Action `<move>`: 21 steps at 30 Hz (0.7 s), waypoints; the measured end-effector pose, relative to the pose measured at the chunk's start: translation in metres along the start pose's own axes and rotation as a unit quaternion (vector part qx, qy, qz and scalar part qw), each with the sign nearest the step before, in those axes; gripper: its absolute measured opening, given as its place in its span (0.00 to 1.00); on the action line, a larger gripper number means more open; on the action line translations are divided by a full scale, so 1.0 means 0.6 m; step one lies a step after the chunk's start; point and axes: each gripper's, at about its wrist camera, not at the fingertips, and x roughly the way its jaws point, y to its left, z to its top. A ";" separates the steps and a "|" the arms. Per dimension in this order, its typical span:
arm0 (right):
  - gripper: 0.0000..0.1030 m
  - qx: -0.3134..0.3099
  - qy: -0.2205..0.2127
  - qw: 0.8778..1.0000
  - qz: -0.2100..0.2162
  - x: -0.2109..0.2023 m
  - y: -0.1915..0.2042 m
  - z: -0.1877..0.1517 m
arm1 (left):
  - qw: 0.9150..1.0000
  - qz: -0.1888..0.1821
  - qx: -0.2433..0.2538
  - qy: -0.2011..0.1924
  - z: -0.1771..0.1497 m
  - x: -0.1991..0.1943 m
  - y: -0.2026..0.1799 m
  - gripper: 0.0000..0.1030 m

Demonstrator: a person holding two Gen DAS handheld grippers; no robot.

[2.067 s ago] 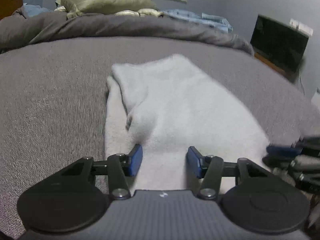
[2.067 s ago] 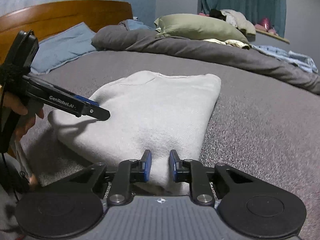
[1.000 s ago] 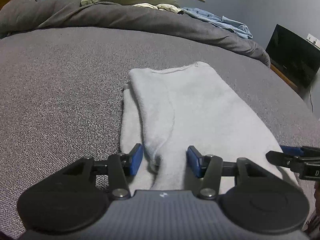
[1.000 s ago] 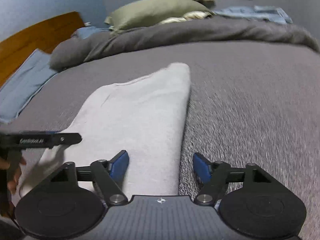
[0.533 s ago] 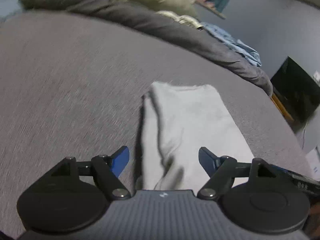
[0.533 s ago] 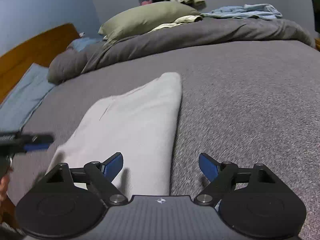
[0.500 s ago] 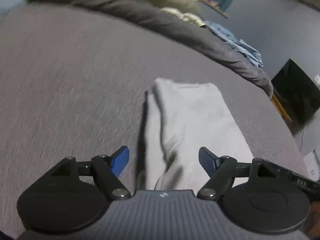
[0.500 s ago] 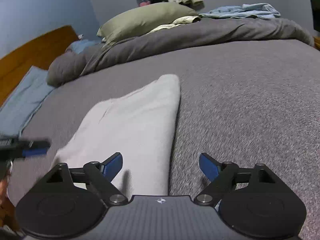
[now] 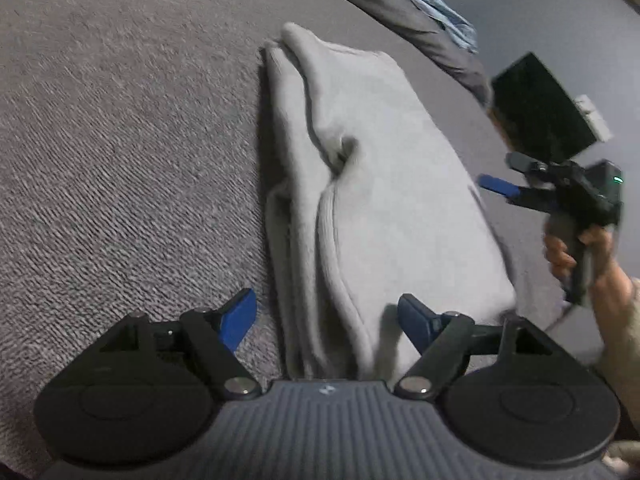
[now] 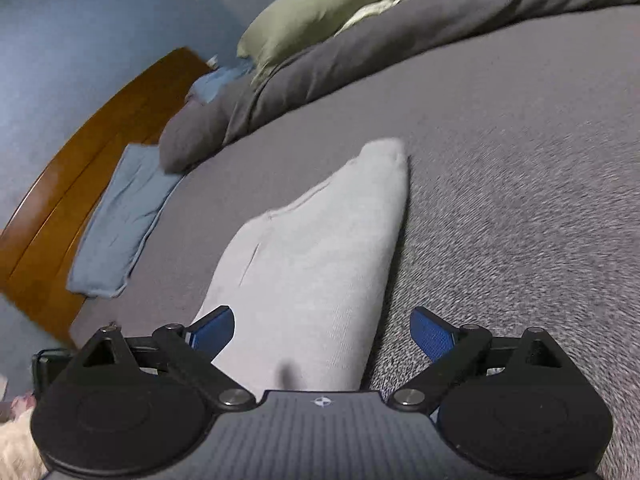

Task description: Fold small clothes

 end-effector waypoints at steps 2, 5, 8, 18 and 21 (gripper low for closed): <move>0.93 -0.011 0.020 1.000 0.011 0.011 -0.005 0.003 | 0.999 -0.035 -0.031 -0.005 -0.003 0.004 0.017 0.74; 0.93 -0.013 0.037 0.999 0.026 0.033 -0.015 0.004 | 0.997 -0.067 -0.042 -0.020 -0.004 0.025 0.018 0.74; 0.93 0.007 0.046 0.998 0.032 0.065 -0.034 0.009 | 0.996 -0.075 -0.029 -0.040 -0.004 0.045 0.009 0.74; 0.90 0.015 0.025 0.995 0.097 0.172 -0.071 0.057 | 0.987 -0.118 -0.066 -0.085 -0.008 0.069 0.030 0.49; 0.87 0.005 0.015 0.993 0.121 0.207 -0.074 0.076 | 0.982 -0.140 -0.086 -0.089 -0.011 0.073 0.053 0.40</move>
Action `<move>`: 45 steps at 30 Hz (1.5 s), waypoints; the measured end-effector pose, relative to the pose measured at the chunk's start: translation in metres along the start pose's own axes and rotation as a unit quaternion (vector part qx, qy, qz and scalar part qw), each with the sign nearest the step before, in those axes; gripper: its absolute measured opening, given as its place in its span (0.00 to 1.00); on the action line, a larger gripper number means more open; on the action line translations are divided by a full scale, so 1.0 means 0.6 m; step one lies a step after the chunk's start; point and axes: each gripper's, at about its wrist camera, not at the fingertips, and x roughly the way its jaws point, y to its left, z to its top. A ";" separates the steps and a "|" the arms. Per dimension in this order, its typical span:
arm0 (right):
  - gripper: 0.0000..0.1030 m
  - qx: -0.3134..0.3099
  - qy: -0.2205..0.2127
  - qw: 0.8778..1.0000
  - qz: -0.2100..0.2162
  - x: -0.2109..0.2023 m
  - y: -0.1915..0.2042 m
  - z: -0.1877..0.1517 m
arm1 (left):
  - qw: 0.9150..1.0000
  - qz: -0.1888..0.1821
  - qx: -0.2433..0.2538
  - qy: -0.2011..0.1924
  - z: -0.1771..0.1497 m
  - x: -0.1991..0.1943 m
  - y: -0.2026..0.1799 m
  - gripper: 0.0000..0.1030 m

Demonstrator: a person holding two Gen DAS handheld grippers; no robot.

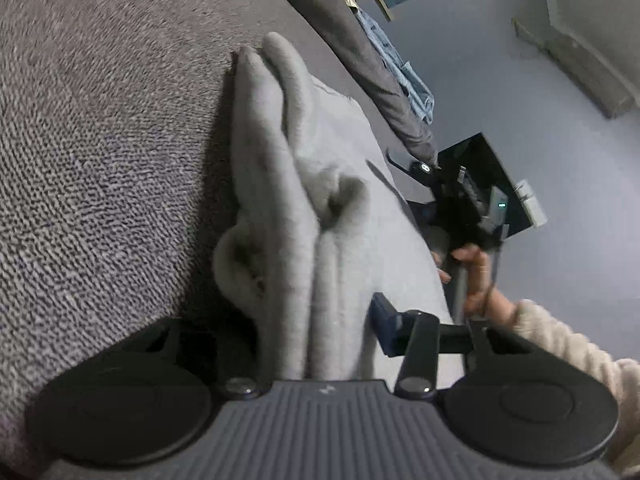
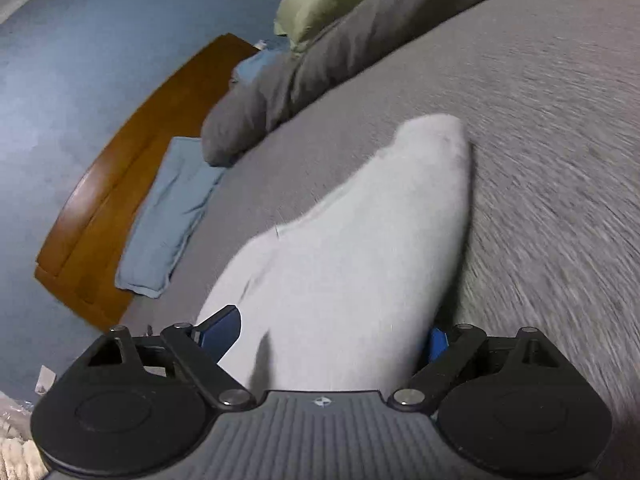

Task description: Fold small clothes

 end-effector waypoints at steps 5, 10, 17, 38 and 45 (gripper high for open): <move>0.30 0.023 -0.046 0.999 0.014 0.028 -0.048 0.019 | 0.999 -0.025 -0.018 0.007 0.006 -0.013 0.026 0.34; 0.17 -0.001 -0.090 0.996 0.028 0.007 -0.035 0.044 | 0.999 -0.037 -0.026 0.003 0.027 0.010 0.008 0.34; 0.15 -0.048 -0.138 0.989 -0.012 -0.048 -0.014 0.142 | 0.998 -0.055 0.011 -0.011 0.097 0.101 -0.029 0.33; 0.85 -0.023 -0.087 0.974 -0.206 -0.116 -0.088 0.254 | 0.995 0.057 0.068 0.038 0.193 0.259 -0.073 0.44; 0.85 0.050 0.062 0.987 -0.141 -0.176 -0.064 0.097 | 0.998 0.044 -0.007 0.040 0.139 0.173 -0.048 0.44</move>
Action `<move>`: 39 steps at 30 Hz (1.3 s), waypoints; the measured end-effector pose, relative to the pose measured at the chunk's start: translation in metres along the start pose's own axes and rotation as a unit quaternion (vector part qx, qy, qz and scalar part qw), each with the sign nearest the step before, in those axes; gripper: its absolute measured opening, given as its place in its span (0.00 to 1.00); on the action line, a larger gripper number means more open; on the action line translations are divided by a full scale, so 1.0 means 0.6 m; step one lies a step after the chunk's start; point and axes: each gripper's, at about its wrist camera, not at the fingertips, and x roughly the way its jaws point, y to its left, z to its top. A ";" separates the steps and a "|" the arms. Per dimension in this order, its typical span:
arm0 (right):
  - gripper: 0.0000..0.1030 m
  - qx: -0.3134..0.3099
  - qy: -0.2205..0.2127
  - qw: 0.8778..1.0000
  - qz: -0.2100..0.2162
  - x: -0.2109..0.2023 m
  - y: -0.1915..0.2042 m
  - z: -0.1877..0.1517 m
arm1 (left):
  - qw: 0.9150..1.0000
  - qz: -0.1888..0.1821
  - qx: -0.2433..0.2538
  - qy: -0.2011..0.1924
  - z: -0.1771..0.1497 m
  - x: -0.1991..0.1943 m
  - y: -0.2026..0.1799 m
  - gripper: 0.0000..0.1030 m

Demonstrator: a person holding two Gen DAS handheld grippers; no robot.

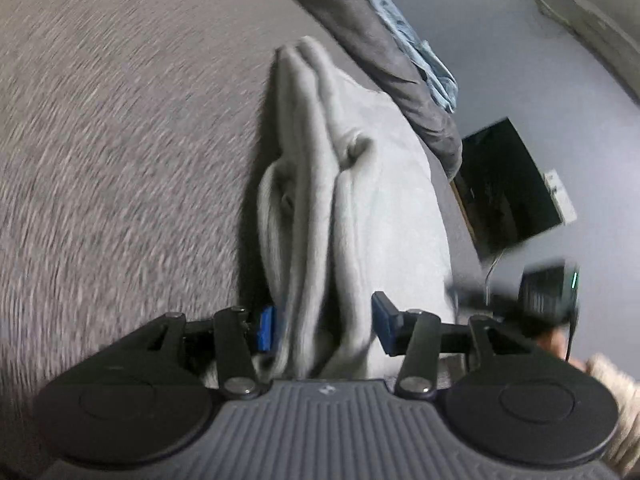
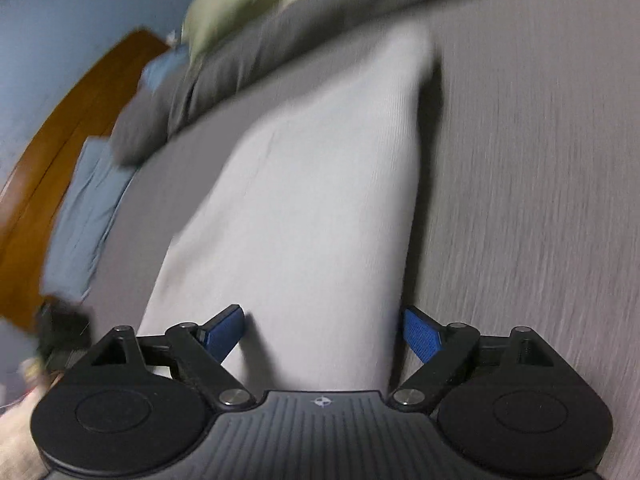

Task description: Fold small clothes

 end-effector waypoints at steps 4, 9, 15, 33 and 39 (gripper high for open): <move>0.72 0.004 0.041 0.999 0.017 -0.001 0.026 -0.063 | 0.999 -0.029 -0.045 0.007 0.000 -0.029 -0.003 0.44; 0.50 0.039 0.008 0.998 0.047 -0.060 0.028 -0.070 | 0.999 0.006 0.024 0.021 0.001 -0.050 -0.047 0.44; 0.70 -0.048 -0.043 0.996 -0.059 -0.103 0.059 -0.115 | 0.991 0.114 0.070 -0.029 -0.017 -0.076 -0.059 0.45; 0.17 -0.332 -0.132 0.922 -0.150 -0.075 0.145 -0.230 | 0.924 0.186 0.323 -0.080 -0.091 0.028 -0.141 0.40; 0.23 -0.311 -0.163 0.925 -0.144 -0.081 0.151 -0.216 | 0.923 0.189 0.325 -0.086 -0.077 0.072 -0.146 0.40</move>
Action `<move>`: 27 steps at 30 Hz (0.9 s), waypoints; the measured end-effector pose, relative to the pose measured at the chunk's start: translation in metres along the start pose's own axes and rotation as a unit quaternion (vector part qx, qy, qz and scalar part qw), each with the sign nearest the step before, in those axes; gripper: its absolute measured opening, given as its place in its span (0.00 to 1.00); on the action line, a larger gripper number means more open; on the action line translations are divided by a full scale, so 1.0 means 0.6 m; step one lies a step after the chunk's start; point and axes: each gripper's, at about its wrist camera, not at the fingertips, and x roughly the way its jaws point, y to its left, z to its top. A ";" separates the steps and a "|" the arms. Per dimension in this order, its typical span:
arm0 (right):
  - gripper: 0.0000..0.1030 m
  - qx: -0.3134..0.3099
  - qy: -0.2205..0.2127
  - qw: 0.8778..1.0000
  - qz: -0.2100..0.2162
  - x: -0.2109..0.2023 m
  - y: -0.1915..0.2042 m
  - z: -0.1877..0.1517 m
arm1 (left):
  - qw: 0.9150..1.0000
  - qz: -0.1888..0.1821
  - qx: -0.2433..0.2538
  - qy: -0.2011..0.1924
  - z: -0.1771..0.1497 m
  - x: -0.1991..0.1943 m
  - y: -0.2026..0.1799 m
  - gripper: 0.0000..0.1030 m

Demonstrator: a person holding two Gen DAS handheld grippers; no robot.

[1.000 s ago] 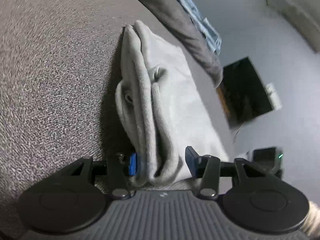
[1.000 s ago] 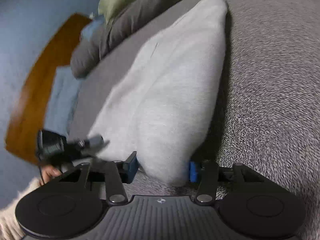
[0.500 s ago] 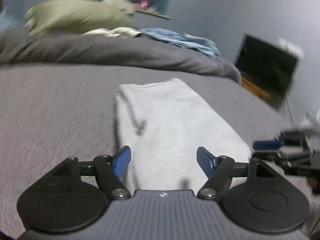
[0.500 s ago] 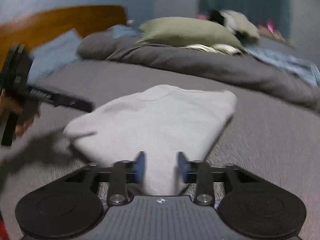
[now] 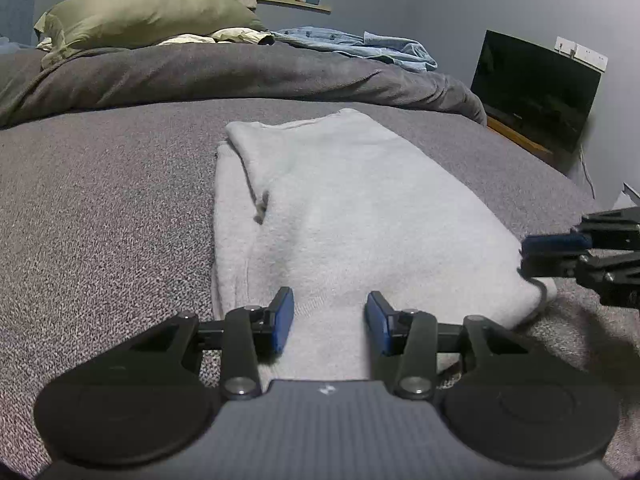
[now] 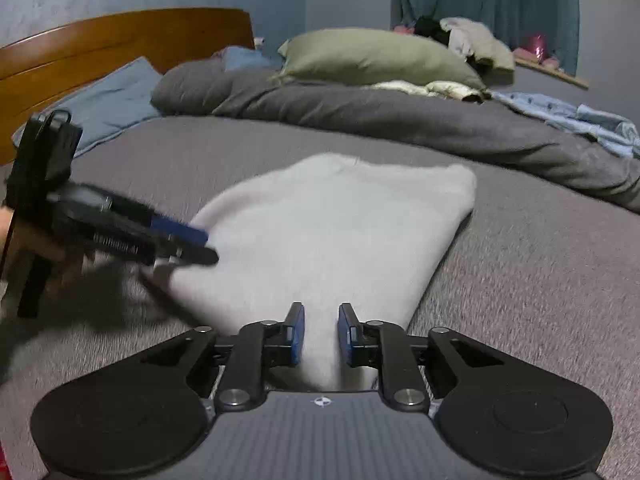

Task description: Fold small clothes

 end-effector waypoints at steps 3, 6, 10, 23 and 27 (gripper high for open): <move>0.25 0.005 0.012 1.000 -0.001 0.020 -0.003 0.002 | 1.000 0.005 0.005 0.000 0.016 0.016 -0.014 0.40; 0.25 -0.003 0.018 1.000 -0.005 0.030 -0.001 -0.011 | 1.000 0.002 0.003 -0.009 0.019 0.010 -0.015 0.41; 0.26 0.009 0.014 1.000 -0.001 0.032 -0.003 -0.012 | 0.997 -0.009 0.024 -0.067 0.045 0.000 -0.032 0.41; 0.26 0.016 -0.006 1.000 0.003 0.033 -0.008 -0.030 | 0.999 0.031 -0.010 0.003 0.145 0.128 -0.007 0.28; 0.26 0.015 -0.010 1.000 0.004 0.036 -0.011 -0.033 | 0.998 0.030 -0.059 0.013 0.154 0.150 0.019 0.18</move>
